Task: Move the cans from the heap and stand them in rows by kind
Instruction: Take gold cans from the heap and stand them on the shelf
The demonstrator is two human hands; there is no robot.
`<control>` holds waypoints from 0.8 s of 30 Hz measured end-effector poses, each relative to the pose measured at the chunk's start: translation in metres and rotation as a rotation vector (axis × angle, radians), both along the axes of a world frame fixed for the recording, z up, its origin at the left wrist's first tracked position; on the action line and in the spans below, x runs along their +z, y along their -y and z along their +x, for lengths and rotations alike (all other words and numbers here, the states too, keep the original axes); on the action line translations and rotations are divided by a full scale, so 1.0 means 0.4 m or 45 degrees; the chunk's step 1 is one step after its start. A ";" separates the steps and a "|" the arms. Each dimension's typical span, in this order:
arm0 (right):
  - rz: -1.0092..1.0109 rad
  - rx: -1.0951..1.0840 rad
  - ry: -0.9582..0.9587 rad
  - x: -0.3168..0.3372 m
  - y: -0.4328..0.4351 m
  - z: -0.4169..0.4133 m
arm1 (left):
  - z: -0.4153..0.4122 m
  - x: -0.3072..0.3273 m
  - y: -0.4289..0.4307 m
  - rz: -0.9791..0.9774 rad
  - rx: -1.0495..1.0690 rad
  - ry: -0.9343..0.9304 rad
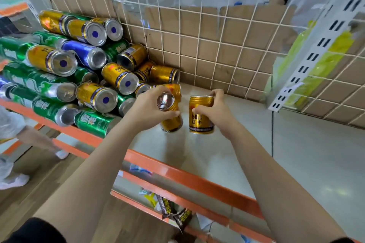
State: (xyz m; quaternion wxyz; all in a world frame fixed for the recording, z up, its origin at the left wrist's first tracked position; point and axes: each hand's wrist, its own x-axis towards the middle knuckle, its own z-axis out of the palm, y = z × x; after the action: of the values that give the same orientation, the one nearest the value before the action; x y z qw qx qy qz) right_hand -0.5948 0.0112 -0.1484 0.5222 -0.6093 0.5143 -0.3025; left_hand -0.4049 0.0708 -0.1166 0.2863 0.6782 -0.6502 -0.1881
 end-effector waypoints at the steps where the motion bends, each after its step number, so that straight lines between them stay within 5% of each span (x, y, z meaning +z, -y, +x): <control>1: 0.010 -0.039 0.045 0.002 -0.015 -0.007 | -0.007 -0.001 0.006 0.004 -0.045 -0.016; 7: -0.026 -0.457 0.180 0.015 -0.120 -0.078 | -0.100 -0.010 0.032 0.001 -0.339 -0.234; 15: -0.072 -0.789 0.117 0.049 -0.312 -0.320 | -0.360 -0.018 0.006 0.401 -0.681 -0.832; 24: -0.239 -1.124 0.107 0.083 -0.542 -0.690 | -0.831 0.005 -0.142 0.319 -0.976 -0.723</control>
State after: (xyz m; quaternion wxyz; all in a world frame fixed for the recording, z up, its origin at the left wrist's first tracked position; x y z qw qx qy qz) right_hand -0.8709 0.2278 -0.1154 0.3061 -0.3635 0.6736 -0.5661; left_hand -0.7371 0.1278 -0.1147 0.2787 0.3414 -0.7214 -0.5341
